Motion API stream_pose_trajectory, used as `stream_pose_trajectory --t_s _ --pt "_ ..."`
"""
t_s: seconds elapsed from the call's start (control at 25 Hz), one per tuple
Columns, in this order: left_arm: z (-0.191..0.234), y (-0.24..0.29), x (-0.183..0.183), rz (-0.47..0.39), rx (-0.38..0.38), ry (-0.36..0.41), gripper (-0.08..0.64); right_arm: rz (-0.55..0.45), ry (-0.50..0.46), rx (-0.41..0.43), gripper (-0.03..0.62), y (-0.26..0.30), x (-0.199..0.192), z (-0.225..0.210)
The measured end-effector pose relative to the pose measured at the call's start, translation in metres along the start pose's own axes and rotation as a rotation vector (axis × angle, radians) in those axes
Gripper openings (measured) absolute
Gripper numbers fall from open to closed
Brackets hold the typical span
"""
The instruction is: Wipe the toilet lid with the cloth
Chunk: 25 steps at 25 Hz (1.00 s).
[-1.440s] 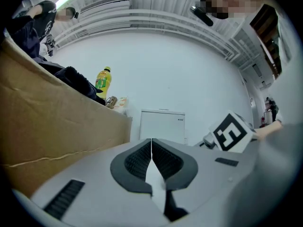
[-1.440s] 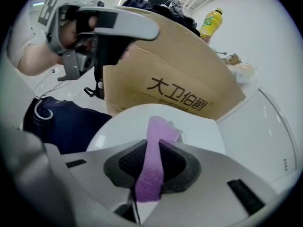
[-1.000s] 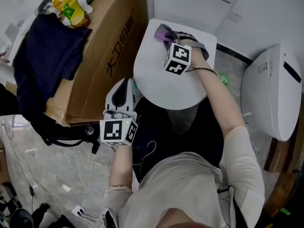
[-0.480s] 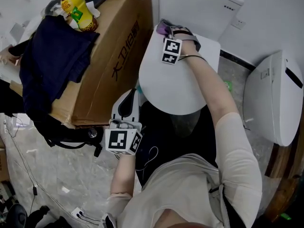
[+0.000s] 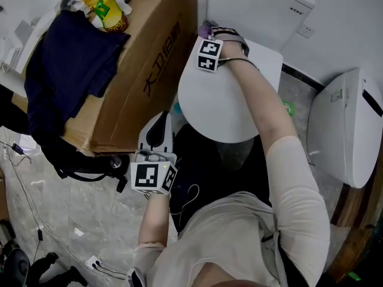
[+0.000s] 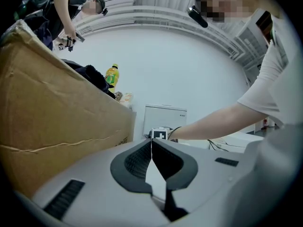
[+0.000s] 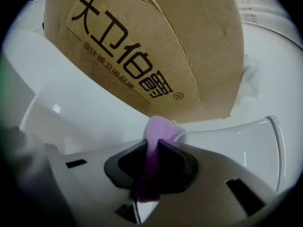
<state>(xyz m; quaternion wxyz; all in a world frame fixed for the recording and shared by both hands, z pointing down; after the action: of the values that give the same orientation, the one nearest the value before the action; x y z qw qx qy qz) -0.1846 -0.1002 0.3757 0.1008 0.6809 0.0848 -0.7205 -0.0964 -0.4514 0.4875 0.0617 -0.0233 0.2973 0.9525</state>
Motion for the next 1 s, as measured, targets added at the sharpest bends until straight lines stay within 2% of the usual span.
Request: stream_pose_trajectory --t_s 0.4,1.0 --pt "0.001 0.003 0.003 -0.014 0.001 -0.014 0.015 -0.053 0.091 0.199 0.077 -0.034 0.020 0.036" --pt "0.013 -0.001 0.005 -0.018 0.041 -0.014 0.015 -0.080 0.080 0.341 0.078 -0.108 0.046 0.100"
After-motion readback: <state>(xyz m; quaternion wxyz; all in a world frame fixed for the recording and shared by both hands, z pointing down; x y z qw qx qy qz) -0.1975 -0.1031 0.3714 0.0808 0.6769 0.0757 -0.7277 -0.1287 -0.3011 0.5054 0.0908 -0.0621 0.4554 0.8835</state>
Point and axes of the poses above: the fingertips, and each gripper's own axes: y forward along the fingers, z to its left, x out of its top, the point moved 1 cm from there along -y, backward along the fingers, and after that the axes turned 3 degrees about y, right-handed, at the moved point
